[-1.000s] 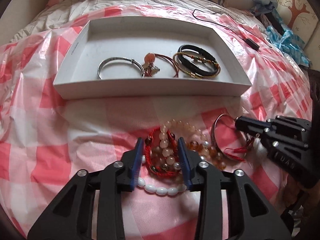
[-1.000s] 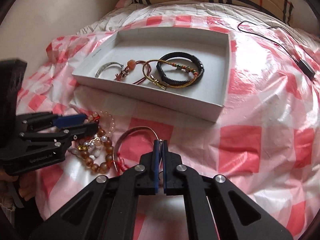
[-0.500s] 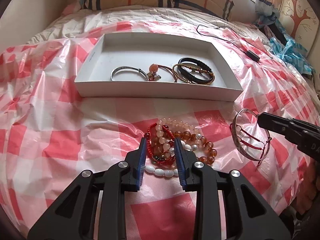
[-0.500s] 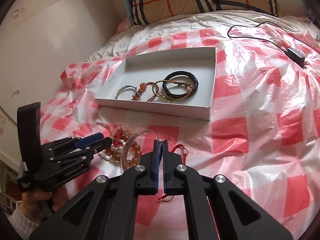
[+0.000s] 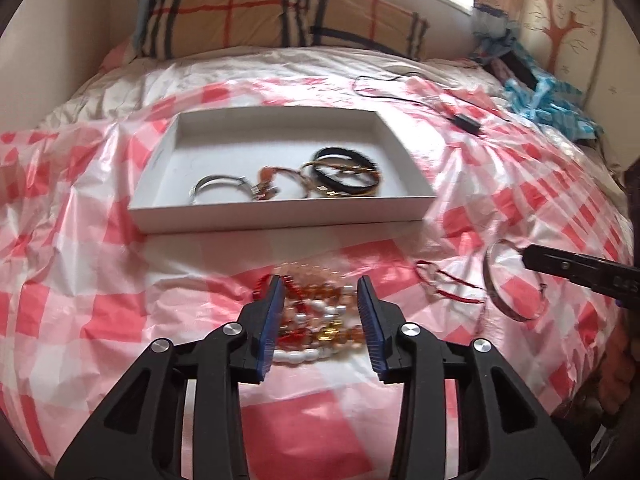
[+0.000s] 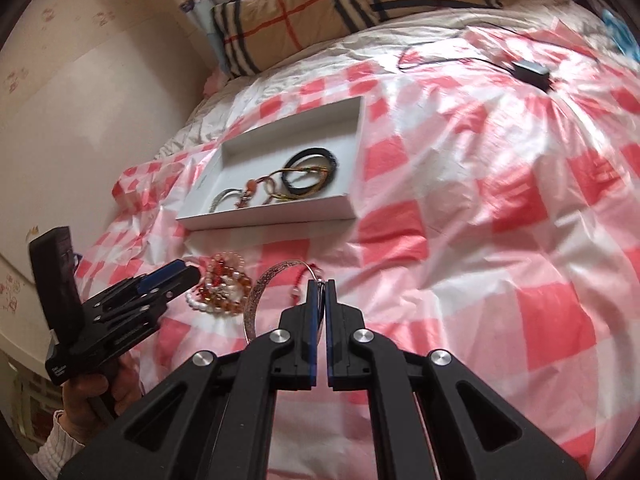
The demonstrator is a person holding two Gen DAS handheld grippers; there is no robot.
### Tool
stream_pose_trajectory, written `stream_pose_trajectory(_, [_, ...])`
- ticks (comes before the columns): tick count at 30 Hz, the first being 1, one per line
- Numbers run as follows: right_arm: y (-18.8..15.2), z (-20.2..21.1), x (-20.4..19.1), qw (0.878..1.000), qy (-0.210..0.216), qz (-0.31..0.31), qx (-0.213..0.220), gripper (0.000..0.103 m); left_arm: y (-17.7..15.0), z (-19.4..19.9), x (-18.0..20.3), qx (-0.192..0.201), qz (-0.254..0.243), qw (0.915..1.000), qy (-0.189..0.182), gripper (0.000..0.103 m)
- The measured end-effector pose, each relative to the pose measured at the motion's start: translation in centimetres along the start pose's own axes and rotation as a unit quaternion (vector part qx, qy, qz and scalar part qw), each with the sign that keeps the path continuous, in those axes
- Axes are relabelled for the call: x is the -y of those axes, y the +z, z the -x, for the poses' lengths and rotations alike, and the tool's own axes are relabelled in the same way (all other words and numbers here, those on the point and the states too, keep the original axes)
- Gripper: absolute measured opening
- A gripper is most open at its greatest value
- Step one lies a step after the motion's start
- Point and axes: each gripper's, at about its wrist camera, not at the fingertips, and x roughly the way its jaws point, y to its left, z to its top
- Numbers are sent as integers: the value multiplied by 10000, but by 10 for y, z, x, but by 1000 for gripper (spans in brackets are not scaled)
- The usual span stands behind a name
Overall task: Organize jewelry
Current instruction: 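Grasp thin silver bangle with right tool while left grasps red cord bracelet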
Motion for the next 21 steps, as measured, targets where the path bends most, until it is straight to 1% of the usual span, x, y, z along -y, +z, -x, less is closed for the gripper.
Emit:
stream_pose_trajectory(3, [-5, 6, 20, 9997, -94, -221, 44, 4, -1, -1, 24, -61, -342, 9991, -226, 42])
stream_pose_trajectory(6, [-9, 11, 37, 9991, -176, -373, 97, 4, 0, -10, 52, -188, -706, 9968, -312, 44])
stream_pose_trajectory(7, [-9, 10, 40, 9989, -188, -415, 99, 4, 2, -13, 62, -217, -808, 9960, -320, 46])
stream_pose_trajectory(9, [-9, 10, 47, 9986, -215, -474, 93, 4, 7, -23, 80, -339, -932, 9948, -251, 60])
stream_pose_trajectory(11, [-10, 9, 51, 9986, -272, -458, 68, 4, 11, -35, 91, -473, -905, 9945, -250, 66])
stream_pose_trajectory(12, [-10, 8, 53, 9986, -336, -406, 40, 4, 12, -41, 96, -579, -889, 9940, -267, 71])
stream_pose_trajectory(14, [-12, 4, 55, 9986, -427, -315, -56, 4, 10, -57, 103, -846, -927, 9920, -97, 72])
stream_pose_trajectory(15, [-13, -1, 56, 9984, -465, -276, -149, 4, 8, -63, 105, -955, -924, 9911, -102, 68])
stream_pose_trajectory(16, [-14, -5, 56, 9982, -503, -239, -239, 4, 5, -67, 105, -1033, -898, 9904, -167, 59])
stream_pose_trajectory(17, [-14, -8, 56, 9978, -553, -184, -311, 4, 3, -68, 104, -1103, -825, 9901, -273, 37])
stream_pose_trajectory(18, [-16, -11, 54, 9974, -619, -103, -360, 4, 3, -68, 103, -1120, -784, 9902, -300, 27])
stream_pose_trajectory(19, [-17, -14, 53, 9967, -700, -11, -415, 4, 2, -67, 102, -1126, -765, 9901, -334, 19])
stream_pose_trajectory(21, [-21, -21, 46, 9936, -961, 337, -498, 4, 3, -64, 97, -1105, -695, 9907, -393, 6])
